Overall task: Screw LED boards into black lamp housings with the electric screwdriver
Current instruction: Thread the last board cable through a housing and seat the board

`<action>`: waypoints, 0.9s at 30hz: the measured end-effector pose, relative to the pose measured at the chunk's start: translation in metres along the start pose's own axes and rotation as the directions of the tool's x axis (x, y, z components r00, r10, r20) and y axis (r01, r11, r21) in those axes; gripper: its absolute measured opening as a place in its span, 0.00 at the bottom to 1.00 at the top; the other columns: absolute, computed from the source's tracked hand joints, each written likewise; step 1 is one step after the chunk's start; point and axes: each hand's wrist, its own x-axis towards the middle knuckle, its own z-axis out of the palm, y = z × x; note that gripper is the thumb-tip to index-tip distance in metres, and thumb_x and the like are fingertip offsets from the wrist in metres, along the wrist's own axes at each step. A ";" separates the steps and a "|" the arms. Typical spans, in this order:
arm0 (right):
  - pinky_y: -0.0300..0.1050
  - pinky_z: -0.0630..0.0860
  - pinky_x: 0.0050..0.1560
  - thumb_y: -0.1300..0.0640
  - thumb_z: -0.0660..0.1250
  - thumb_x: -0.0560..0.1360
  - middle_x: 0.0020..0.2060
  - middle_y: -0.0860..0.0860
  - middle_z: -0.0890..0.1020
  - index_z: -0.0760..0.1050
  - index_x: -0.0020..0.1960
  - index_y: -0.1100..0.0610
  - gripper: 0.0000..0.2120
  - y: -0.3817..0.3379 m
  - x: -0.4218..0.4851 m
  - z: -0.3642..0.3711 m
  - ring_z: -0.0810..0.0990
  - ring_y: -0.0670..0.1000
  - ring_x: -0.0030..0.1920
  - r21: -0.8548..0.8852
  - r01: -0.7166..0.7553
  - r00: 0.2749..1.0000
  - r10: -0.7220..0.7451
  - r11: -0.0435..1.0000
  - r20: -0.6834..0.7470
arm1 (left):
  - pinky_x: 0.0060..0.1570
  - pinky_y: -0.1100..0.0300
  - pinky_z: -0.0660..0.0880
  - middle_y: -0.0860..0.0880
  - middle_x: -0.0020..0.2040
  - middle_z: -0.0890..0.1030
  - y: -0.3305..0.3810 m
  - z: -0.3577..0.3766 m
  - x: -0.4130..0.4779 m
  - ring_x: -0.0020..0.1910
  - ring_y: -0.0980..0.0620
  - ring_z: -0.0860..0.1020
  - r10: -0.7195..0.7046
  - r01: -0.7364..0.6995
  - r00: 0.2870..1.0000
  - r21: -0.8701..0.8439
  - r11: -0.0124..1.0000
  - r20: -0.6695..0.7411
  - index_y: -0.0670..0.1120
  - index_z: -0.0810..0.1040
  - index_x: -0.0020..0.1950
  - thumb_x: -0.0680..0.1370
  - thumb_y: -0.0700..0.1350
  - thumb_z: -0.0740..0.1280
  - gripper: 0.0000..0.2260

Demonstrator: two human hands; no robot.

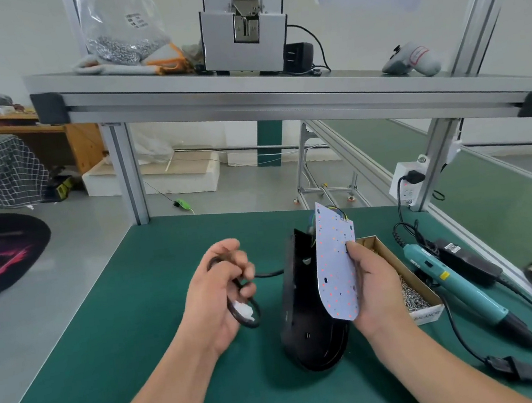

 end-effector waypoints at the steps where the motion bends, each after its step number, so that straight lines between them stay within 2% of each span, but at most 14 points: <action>1: 0.45 0.83 0.37 0.57 0.62 0.84 0.43 0.52 0.89 0.89 0.40 0.53 0.20 0.001 0.000 0.001 0.88 0.52 0.40 -0.005 -0.007 1.000 0.007 1.000 0.003 | 0.29 0.59 0.66 0.44 0.42 0.78 0.000 0.003 -0.003 0.35 0.49 0.74 0.059 -0.064 0.998 0.188 0.980 0.030 0.47 0.82 0.53 0.76 0.36 0.63 0.12; 3: 0.45 0.83 0.39 0.56 0.62 0.84 0.45 0.53 0.88 0.89 0.44 0.54 0.18 0.003 -0.001 0.002 0.88 0.54 0.41 -0.014 -0.031 1.000 0.031 0.999 -0.004 | 0.32 0.61 0.71 0.46 0.43 0.81 -0.003 0.006 -0.009 0.35 0.52 0.73 0.132 -0.189 0.981 0.542 0.818 0.143 0.57 0.85 0.54 0.76 0.53 0.71 0.08; 5: 0.46 0.82 0.43 0.55 0.62 0.84 0.48 0.55 0.88 0.89 0.48 0.56 0.17 0.005 0.000 0.003 0.87 0.55 0.43 -0.025 -0.049 0.999 0.048 0.999 -0.014 | 0.38 0.60 0.78 0.48 0.46 0.85 -0.007 0.009 -0.015 0.36 0.50 0.77 0.131 -0.275 0.958 0.690 0.669 0.255 0.63 0.82 0.63 0.80 0.62 0.70 0.13; 6: 0.48 0.82 0.45 0.55 0.62 0.84 0.50 0.55 0.87 0.88 0.50 0.57 0.16 0.005 0.000 0.003 0.87 0.55 0.44 -0.025 -0.061 0.998 0.060 0.998 -0.019 | 0.43 0.54 0.81 0.48 0.50 0.85 -0.008 0.011 -0.017 0.40 0.47 0.79 0.114 -0.284 0.953 0.701 0.654 0.280 0.62 0.80 0.68 0.82 0.63 0.67 0.16; 7: 0.49 0.81 0.46 0.55 0.63 0.83 0.50 0.56 0.87 0.87 0.52 0.57 0.15 0.006 0.000 0.002 0.87 0.56 0.44 -0.020 -0.074 0.997 0.073 0.997 -0.026 | 0.46 0.50 0.79 0.50 0.51 0.84 -0.009 0.012 -0.019 0.43 0.45 0.78 0.091 -0.279 0.952 0.701 0.656 0.293 0.62 0.78 0.70 0.83 0.62 0.64 0.17; 8: 0.49 0.81 0.47 0.55 0.63 0.83 0.51 0.57 0.87 0.87 0.53 0.58 0.14 0.006 0.000 0.002 0.87 0.56 0.44 -0.015 -0.085 0.996 0.085 0.996 -0.027 | 0.43 0.51 0.79 0.53 0.46 0.85 -0.009 0.013 -0.021 0.38 0.44 0.76 0.064 -0.263 0.953 0.709 0.654 0.295 0.64 0.78 0.70 0.84 0.61 0.61 0.16; 10: 0.49 0.82 0.46 0.55 0.63 0.83 0.51 0.57 0.87 0.87 0.55 0.59 0.15 0.006 0.001 0.000 0.87 0.57 0.45 -0.025 -0.098 0.995 0.098 0.995 -0.017 | 0.33 0.56 0.72 0.56 0.30 0.78 -0.008 0.012 -0.023 0.31 0.49 0.68 0.003 -0.222 0.957 0.731 0.645 0.289 0.69 0.81 0.61 0.86 0.61 0.58 0.12; 11: 0.49 0.82 0.47 0.55 0.63 0.83 0.51 0.58 0.86 0.86 0.58 0.61 0.15 0.007 0.002 0.001 0.86 0.58 0.47 -0.038 -0.101 0.995 0.101 0.994 -0.011 | 0.33 0.59 0.70 0.57 0.29 0.74 -0.008 0.011 -0.022 0.31 0.51 0.67 -0.025 -0.209 0.956 0.737 0.643 0.294 0.68 0.82 0.57 0.85 0.63 0.58 0.13; 14: 0.49 0.81 0.47 0.55 0.63 0.83 0.52 0.58 0.86 0.83 0.61 0.62 0.15 0.009 0.002 -0.001 0.85 0.58 0.47 -0.071 -0.090 0.996 0.092 0.993 0.022 | 0.34 0.68 0.69 0.62 0.31 0.74 -0.003 0.010 -0.022 0.31 0.60 0.70 -0.068 -0.257 0.916 0.709 0.656 0.395 0.63 0.83 0.52 0.82 0.68 0.62 0.14; 16: 0.47 0.82 0.42 0.55 0.64 0.81 0.48 0.56 0.87 0.84 0.57 0.61 0.13 0.007 0.004 -0.002 0.86 0.56 0.43 -0.118 -0.090 0.993 0.098 0.989 0.059 | 0.34 0.74 0.70 0.65 0.35 0.78 -0.003 0.009 -0.019 0.32 0.66 0.74 -0.068 -0.282 0.900 0.695 0.661 0.430 0.57 0.84 0.58 0.83 0.61 0.68 0.11; 18: 0.48 0.81 0.44 0.54 0.67 0.77 0.49 0.57 0.87 0.85 0.55 0.60 0.13 0.001 0.004 -0.004 0.86 0.56 0.44 -0.174 -0.100 0.987 0.120 0.980 0.110 | 0.34 0.75 0.69 0.65 0.36 0.79 -0.004 0.005 -0.017 0.31 0.67 0.74 -0.039 -0.260 0.924 0.699 0.666 0.381 0.55 0.85 0.59 0.83 0.57 0.69 0.10; 21: 0.52 0.81 0.50 0.55 0.69 0.74 0.53 0.60 0.86 0.86 0.55 0.61 0.15 -0.012 0.007 -0.009 0.86 0.58 0.49 -0.274 -0.083 0.970 0.141 0.958 0.197 | 0.40 0.71 0.73 0.61 0.42 0.84 -0.003 0.000 -0.014 0.37 0.64 0.79 0.003 -0.201 0.963 0.707 0.678 0.270 0.56 0.85 0.59 0.82 0.62 0.67 0.14; 24: 0.50 0.83 0.45 0.59 0.69 0.76 0.53 0.61 0.87 0.87 0.53 0.61 0.10 -0.021 0.010 -0.019 0.87 0.59 0.47 -0.358 -0.054 0.958 0.150 0.932 0.244 | 0.51 0.61 0.78 0.57 0.50 0.88 0.006 -0.006 -0.007 0.49 0.60 0.85 0.039 -0.144 0.985 0.684 0.715 0.167 0.57 0.84 0.60 0.79 0.67 0.64 0.19; 27: 0.48 0.82 0.47 0.65 0.66 0.81 0.58 0.58 0.86 0.84 0.63 0.57 0.14 -0.016 0.012 -0.022 0.87 0.57 0.53 -0.477 0.016 0.960 0.119 0.879 0.252 | 0.57 0.52 0.80 0.54 0.52 0.88 0.009 -0.013 -0.002 0.54 0.53 0.86 0.048 -0.103 0.994 0.651 0.752 0.102 0.57 0.84 0.61 0.77 0.69 0.64 0.22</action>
